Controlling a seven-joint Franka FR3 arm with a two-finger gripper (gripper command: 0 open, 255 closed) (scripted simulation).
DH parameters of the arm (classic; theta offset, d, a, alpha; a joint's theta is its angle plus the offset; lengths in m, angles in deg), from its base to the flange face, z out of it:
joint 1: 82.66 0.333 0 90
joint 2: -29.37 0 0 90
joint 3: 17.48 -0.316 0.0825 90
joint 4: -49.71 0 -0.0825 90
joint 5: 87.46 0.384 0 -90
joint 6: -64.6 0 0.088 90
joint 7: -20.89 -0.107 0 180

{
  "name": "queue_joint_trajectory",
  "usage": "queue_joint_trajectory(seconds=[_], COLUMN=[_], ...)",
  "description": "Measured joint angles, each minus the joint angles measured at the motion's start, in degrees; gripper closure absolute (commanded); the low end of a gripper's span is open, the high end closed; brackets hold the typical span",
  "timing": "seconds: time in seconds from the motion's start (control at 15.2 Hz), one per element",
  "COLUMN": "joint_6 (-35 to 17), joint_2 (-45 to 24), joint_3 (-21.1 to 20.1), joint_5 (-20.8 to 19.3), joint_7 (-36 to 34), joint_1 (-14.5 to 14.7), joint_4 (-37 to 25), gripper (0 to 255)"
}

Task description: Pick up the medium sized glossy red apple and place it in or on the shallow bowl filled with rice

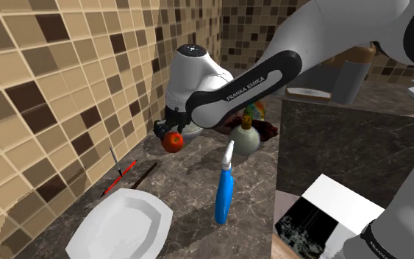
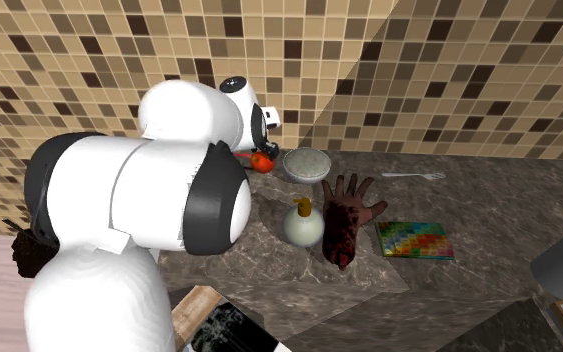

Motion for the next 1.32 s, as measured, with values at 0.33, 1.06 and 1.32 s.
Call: queue_joint_trajectory(seconds=[0.33,1.06,1.32], joint_6=[3.2,10.4,13.1], joint_2=[2.0,5.1,5.8], joint_3=[-0.8,-1.9,-2.1], joint_5=[1.9,5.0,5.9], joint_7=[1.6,4.2,5.1], joint_1=[-0.5,-1.0,-1.1], joint_4=[-1.4,-5.9,-7.9], gripper=[255,255,255])
